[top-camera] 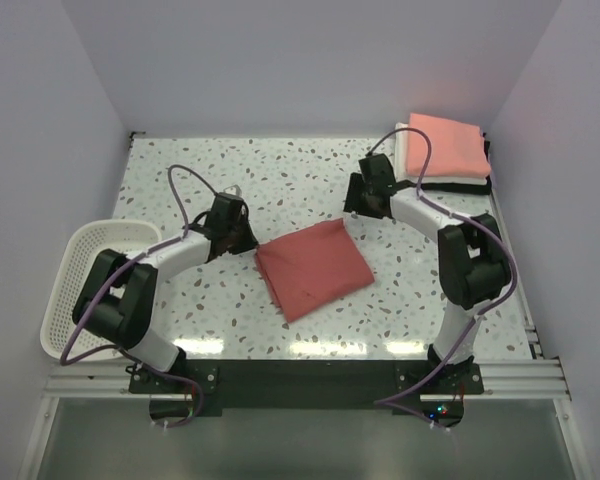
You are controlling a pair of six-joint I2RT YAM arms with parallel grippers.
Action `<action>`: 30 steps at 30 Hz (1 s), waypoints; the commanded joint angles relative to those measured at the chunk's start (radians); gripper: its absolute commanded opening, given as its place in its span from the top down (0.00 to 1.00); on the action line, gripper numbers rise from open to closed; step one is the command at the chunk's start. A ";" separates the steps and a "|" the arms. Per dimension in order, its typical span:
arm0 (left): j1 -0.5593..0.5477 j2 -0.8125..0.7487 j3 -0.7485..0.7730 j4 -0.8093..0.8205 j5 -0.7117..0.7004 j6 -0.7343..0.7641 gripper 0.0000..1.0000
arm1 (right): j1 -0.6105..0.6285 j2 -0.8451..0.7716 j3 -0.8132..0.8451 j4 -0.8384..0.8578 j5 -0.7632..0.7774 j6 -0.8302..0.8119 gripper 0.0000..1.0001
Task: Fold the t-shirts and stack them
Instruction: Fold the tshirt
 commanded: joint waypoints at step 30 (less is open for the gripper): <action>-0.372 0.174 0.087 0.337 0.232 -0.006 0.96 | 0.029 0.068 0.004 0.171 -0.345 0.045 0.71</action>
